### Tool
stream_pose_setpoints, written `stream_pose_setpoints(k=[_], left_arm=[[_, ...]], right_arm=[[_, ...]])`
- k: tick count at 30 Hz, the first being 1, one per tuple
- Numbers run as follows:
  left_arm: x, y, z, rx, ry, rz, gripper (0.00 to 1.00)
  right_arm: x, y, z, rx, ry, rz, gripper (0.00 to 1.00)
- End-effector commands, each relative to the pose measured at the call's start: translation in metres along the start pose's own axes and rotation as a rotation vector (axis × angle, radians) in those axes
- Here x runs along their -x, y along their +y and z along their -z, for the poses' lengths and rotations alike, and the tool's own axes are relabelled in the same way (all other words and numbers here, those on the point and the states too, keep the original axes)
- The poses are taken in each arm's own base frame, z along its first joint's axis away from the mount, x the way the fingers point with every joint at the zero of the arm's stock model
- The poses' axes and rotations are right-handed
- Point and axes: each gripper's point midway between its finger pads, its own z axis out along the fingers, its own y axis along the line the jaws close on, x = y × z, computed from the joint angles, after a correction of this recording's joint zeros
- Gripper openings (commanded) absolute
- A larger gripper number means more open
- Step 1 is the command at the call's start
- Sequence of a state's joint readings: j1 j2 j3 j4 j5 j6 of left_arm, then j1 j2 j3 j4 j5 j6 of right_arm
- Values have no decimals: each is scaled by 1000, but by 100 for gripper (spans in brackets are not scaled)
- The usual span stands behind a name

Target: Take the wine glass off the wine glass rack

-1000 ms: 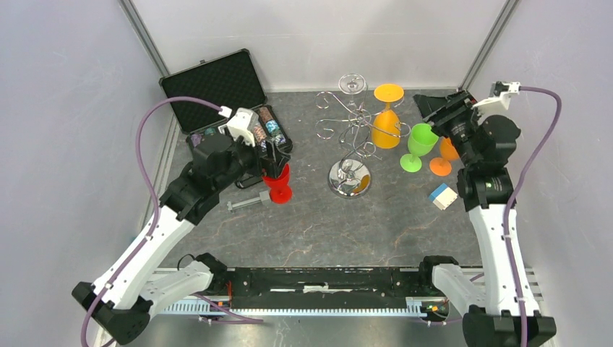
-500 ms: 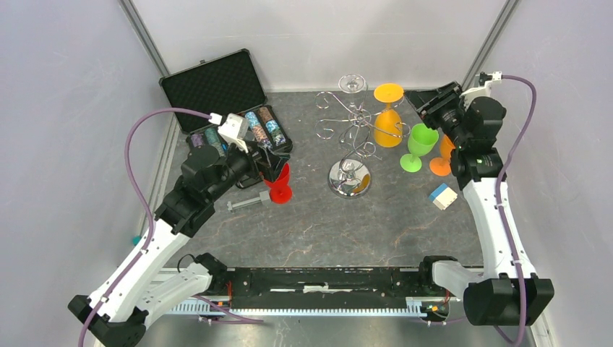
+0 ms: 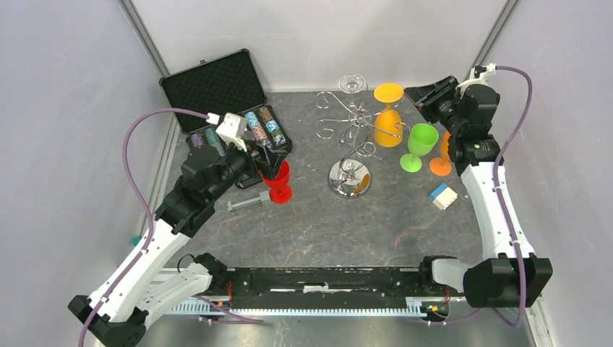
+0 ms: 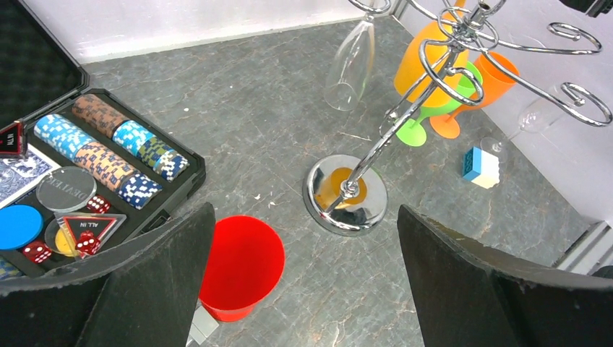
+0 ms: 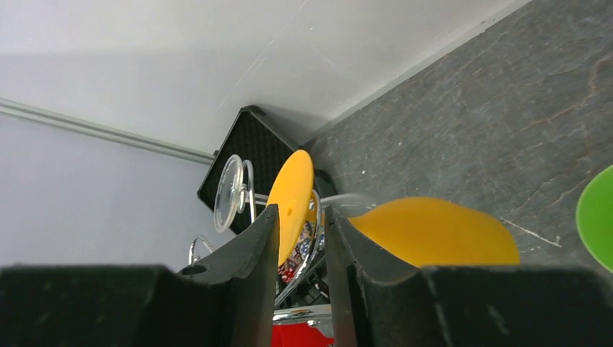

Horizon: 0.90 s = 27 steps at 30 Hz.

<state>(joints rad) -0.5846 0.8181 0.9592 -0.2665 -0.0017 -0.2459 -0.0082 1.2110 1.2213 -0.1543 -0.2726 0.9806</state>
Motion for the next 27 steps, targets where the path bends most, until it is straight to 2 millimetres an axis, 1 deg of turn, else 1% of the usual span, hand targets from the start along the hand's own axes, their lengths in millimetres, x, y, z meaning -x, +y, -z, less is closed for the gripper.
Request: stream_pose_setpoints(k=[1,4,10,12,15,21,27], left_arm=[[9,6,2,31,-44,-4,100],[9,7,2,37,-47,-4,100],[11,11,7,62,-49,-11,100],[11,13,8,70,-52,-12,100],[11,13,10,73,-51,-14,100],[9,16,10,87,-48,-14,100],[10,18,11,94,-53,-17,100]], right_arm=[[8,21,4,31,-33,47,34],[3,24,0,50,-7,37,32],[0,33,-2,68,1,37,31],[0,35,-2,73,-1,39,29],[-3,36,-4,76,7,37,27],[-13,33,-9,68,32,30,28],[-19,33,-19,48,56,27,26]])
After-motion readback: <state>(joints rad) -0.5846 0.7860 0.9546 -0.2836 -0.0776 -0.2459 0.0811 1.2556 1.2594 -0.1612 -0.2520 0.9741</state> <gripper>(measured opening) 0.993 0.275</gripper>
